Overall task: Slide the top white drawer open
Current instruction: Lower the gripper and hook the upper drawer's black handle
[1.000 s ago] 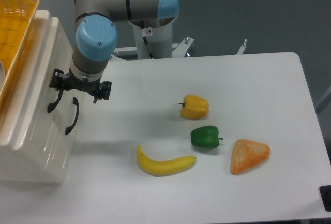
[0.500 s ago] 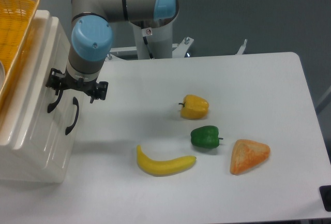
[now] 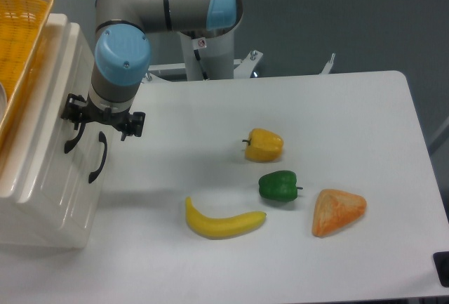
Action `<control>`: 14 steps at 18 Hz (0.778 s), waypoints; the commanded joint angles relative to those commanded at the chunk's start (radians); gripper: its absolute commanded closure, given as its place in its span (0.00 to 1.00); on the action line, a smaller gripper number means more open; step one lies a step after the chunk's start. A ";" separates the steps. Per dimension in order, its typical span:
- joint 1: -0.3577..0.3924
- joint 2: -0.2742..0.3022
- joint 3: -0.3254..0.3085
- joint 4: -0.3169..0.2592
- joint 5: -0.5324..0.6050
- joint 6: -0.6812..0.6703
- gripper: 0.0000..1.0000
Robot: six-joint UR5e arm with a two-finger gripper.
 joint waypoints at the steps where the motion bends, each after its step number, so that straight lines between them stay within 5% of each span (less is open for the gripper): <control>1: 0.000 0.001 -0.002 0.000 0.000 0.002 0.00; 14: -0.009 -0.009 0.002 0.008 0.005 0.009 0.00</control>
